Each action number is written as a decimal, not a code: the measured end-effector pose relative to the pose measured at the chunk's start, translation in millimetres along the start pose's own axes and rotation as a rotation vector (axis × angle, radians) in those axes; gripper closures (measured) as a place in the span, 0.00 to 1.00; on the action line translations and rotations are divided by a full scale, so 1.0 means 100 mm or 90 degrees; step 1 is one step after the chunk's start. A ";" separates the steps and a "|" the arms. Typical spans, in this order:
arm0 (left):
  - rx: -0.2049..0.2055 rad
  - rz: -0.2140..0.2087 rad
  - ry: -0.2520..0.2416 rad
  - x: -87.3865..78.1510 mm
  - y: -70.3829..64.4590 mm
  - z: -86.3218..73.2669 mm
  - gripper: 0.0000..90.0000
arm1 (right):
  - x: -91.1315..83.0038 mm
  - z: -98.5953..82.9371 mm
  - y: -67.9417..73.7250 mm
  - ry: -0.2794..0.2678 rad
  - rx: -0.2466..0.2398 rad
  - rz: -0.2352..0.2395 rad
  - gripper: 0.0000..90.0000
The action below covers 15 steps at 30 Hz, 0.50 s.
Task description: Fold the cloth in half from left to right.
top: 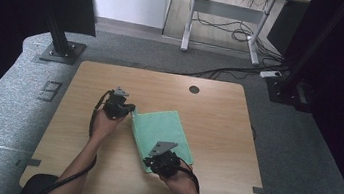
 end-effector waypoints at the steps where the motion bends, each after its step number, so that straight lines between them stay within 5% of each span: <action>1: -0.002 -0.004 -0.003 0.02 -0.01 0.02 0.96 | -0.02 -0.02 -0.03 -0.001 0.005 -0.006 0.95; 15: 0.037 -0.018 -0.008 0.37 -0.30 0.33 0.96 | -0.29 -0.32 -0.37 -0.005 0.051 -0.057 0.95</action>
Point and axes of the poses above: each handheld gripper's, and its own axes: x roughly forward along the jaws, z roughly out of its top, y roughly to its left, the point moved 3 cm from there along x, roughly forward along the jaws, and after that the axes turned 2 degrees about -z, right-handed, at the moved point
